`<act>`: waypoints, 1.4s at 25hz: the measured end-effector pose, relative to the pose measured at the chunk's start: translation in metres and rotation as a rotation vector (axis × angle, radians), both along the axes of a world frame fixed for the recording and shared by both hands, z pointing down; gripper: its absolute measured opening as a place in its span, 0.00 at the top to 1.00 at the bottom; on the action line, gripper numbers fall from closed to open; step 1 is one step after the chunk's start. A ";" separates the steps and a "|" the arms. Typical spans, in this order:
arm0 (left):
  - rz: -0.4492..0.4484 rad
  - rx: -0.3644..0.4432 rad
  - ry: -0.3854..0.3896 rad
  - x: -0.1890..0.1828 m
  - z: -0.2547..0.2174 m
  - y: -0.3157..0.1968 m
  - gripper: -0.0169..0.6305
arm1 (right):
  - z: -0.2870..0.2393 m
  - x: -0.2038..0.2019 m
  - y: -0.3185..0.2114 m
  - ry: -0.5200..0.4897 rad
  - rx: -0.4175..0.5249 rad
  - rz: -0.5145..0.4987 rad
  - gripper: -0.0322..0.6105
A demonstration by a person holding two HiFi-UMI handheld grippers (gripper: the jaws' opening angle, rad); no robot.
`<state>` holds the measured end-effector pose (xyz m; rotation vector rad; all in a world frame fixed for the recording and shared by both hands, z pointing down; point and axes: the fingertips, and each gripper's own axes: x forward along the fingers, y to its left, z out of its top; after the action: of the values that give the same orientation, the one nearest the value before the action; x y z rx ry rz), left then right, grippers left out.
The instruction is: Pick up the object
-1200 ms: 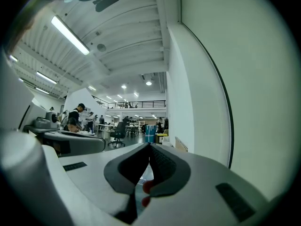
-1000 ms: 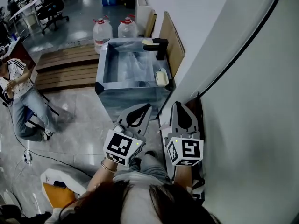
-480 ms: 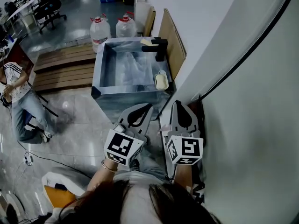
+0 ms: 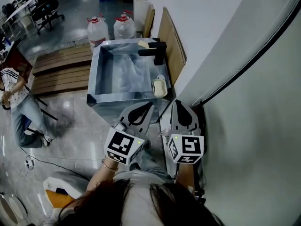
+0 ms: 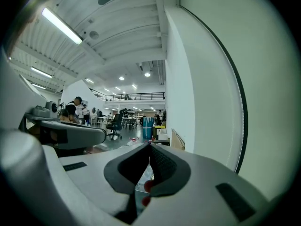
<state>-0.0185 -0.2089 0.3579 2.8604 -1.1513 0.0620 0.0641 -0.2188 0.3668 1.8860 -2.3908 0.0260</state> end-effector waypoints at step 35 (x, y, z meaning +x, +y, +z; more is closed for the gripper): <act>0.007 -0.055 -0.045 0.048 0.032 -0.101 0.96 | 0.099 0.026 -0.137 0.081 -0.220 -0.107 0.91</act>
<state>0.0295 -0.3104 0.3901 2.8291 -1.1290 0.1558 0.0899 -0.3554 0.4662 1.6300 -2.3239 0.1932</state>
